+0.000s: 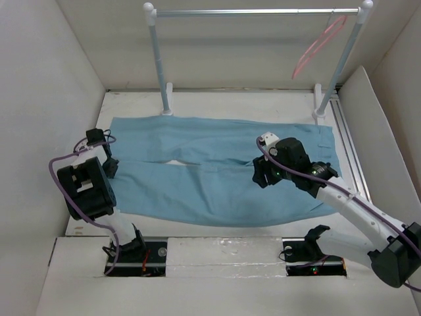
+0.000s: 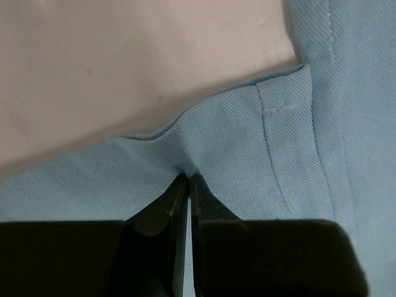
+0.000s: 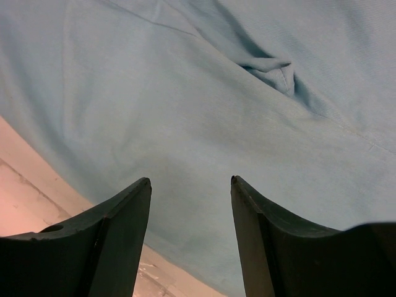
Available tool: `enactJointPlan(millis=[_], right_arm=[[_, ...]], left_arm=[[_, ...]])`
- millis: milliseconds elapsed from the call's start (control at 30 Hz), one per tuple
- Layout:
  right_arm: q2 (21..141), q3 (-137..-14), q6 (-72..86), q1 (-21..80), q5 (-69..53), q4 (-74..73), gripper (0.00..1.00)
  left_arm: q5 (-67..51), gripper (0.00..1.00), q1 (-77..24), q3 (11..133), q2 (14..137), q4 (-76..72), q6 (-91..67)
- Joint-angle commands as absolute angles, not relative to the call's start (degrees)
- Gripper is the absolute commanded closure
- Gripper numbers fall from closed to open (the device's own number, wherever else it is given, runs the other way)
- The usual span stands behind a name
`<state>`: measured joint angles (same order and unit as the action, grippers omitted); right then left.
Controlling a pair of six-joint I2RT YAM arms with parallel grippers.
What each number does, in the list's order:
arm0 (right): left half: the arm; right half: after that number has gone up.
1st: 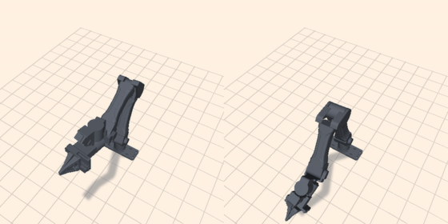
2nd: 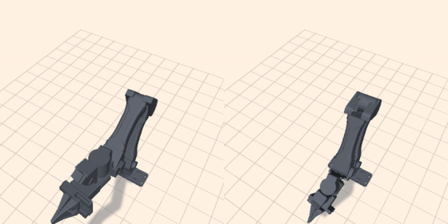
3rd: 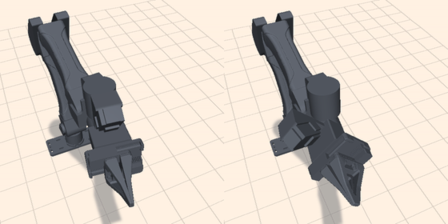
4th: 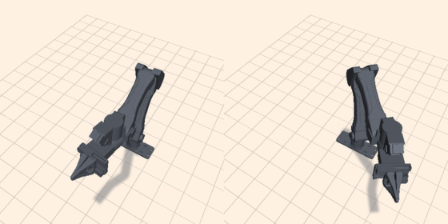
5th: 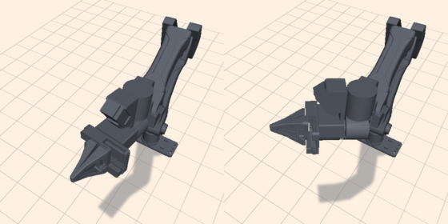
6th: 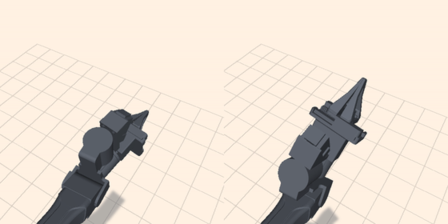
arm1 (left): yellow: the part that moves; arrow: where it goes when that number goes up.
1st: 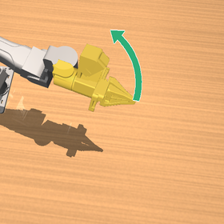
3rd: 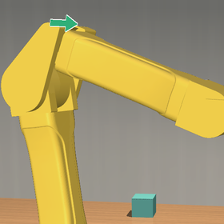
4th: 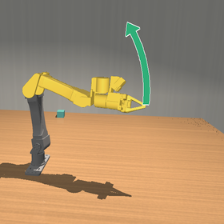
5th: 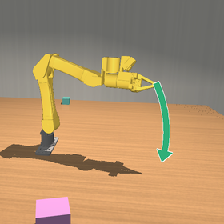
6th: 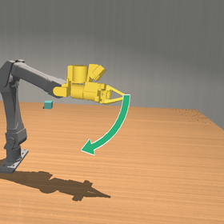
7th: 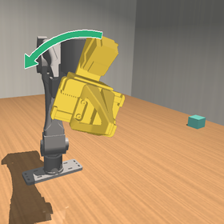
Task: Place the trousers on the hanger
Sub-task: Flatten out the trousers at the center of the board, then fold the trousers at the center of the board.
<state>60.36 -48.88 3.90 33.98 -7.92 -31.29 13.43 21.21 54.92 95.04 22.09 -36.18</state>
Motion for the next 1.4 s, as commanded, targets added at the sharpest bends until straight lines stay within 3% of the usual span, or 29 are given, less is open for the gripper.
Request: enactJointPlan(millis=[0,267,300,367,400,433,500,633,733,767,867,933,1033,1167,1367], right_arm=[[59.41,-51.15,3.78,33.93,-5.55,-31.46,0.40],[63.72,-55.28,0.97,27.52,-5.27,-32.08,0.39],[63.63,-55.63,0.79,26.90,-5.71,-32.34,0.38],[63.28,-56.07,0.79,26.89,-6.85,-32.26,0.38],[63.11,-55.99,0.88,26.89,-7.64,-31.91,0.37],[63.02,-55.64,0.97,26.89,-8.86,-31.90,0.37],[62.67,-54.94,1.05,28.47,-10.10,-31.56,0.37],[61.35,-52.04,1.32,31.37,-11.77,-30.59,0.37],[59.77,-49.40,1.67,31.99,-13.17,-29.62,0.42],[59.33,-49.05,1.67,31.99,-13.53,-29.45,0.46],[58.02,-47.81,1.32,31.99,-14.94,-30.66,0.87],[57.57,-47.73,1.23,31.99,-14.94,-31.11,0.90],[55.38,-47.02,1.40,31.99,-14.77,-32.60,0.88],[52.83,-45.97,2.37,32.52,-14.06,-34.36,0.66],[49.31,-44.82,5.18,32.52,-11.79,-36.47,0.63]], left_arm=[[11.25,1.00,21.36,57.65,99.93,19.25,-35.86],[10.46,1.00,21.36,71.18,105.64,21.97,-34.37],[10.28,0.95,21.36,71.54,105.56,22.32,-34.19],[8.62,0.72,21.36,69.62,102.06,21.19,-33.66],[8.18,0.48,21.36,68.74,99.95,20.66,-33.31],[7.56,0.39,21.36,68.03,95.06,19.87,-33.14],[8.00,0.33,21.36,66.02,89.50,19.51,-33.14],[12.38,0.35,22.40,60.48,74.84,20.73,-34.36],[9.60,0.41,28.90,52.49,70.07,21.01,-36.82],[8.36,0.42,30.57,50.47,69.61,20.83,-37.17],[4.66,0.43,36.20,44.23,70.92,19.60,-38.14],[4.92,0.43,36.82,43.77,72.15,18.99,-38.23],[6.67,0.43,36.83,43.68,74.69,18.11,-38.32],[8.52,0.43,36.83,44.03,78.92,17.58,-38.58],[11.25,0.48,36.83,41.93,85.24,14.08,-39.90]])
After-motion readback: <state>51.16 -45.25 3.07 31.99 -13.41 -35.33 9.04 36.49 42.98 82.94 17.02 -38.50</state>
